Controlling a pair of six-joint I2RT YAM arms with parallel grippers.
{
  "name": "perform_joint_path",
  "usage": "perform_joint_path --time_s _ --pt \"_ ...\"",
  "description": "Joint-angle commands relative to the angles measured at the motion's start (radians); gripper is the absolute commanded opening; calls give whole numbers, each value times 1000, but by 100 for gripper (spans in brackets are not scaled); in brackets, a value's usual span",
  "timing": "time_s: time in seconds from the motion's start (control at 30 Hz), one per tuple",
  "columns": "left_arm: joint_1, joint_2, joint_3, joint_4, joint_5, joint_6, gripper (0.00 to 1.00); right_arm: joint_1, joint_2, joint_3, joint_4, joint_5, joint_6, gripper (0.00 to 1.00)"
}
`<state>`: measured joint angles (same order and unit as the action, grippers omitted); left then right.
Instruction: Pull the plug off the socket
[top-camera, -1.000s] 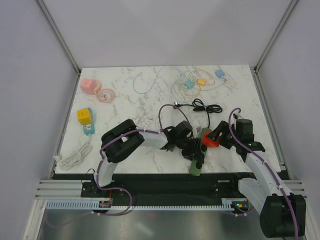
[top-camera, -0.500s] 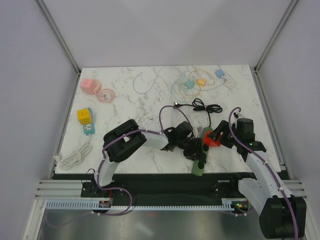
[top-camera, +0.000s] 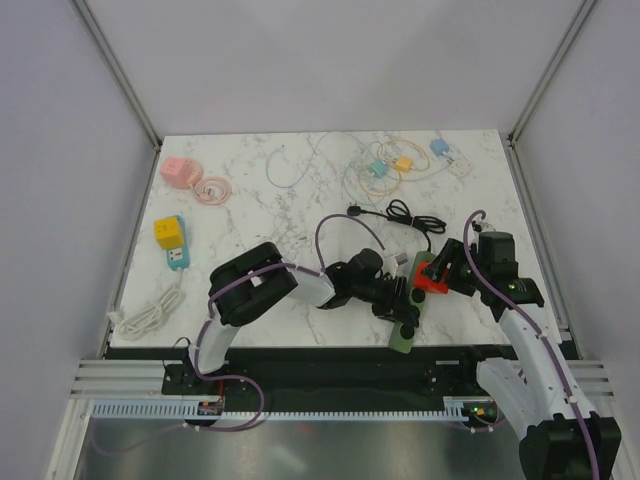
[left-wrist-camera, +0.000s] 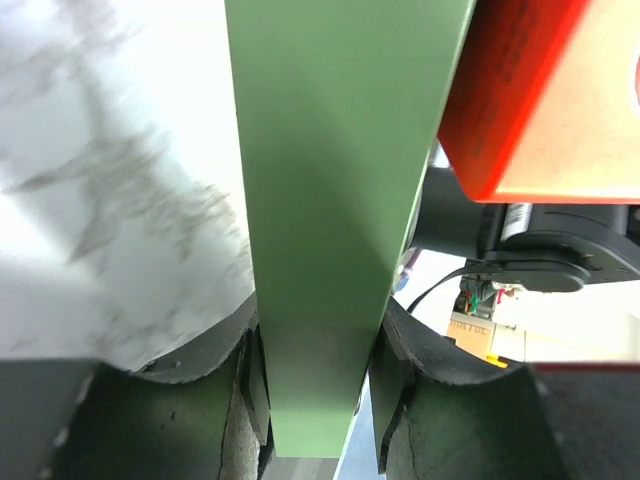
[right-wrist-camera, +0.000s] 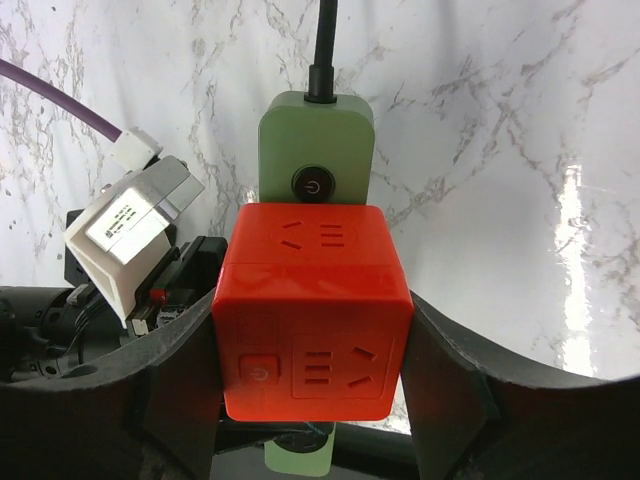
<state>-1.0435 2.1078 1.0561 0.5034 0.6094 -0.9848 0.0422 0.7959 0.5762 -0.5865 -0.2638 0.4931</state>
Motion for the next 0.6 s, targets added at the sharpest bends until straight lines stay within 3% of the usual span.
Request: perform_joint_path --time_s 0.0,0.33,0.57 --pt "43 83 -39 -129 -174 -121 2 -2 -86 155 -71 24 -28 0" --pt "45 69 -65 -5 -120 -184 2 -2 -70 103 -35 -11 4 0" --pt "65 139 -160 375 -30 -467 2 -13 -92 62 22 -123 91 0"
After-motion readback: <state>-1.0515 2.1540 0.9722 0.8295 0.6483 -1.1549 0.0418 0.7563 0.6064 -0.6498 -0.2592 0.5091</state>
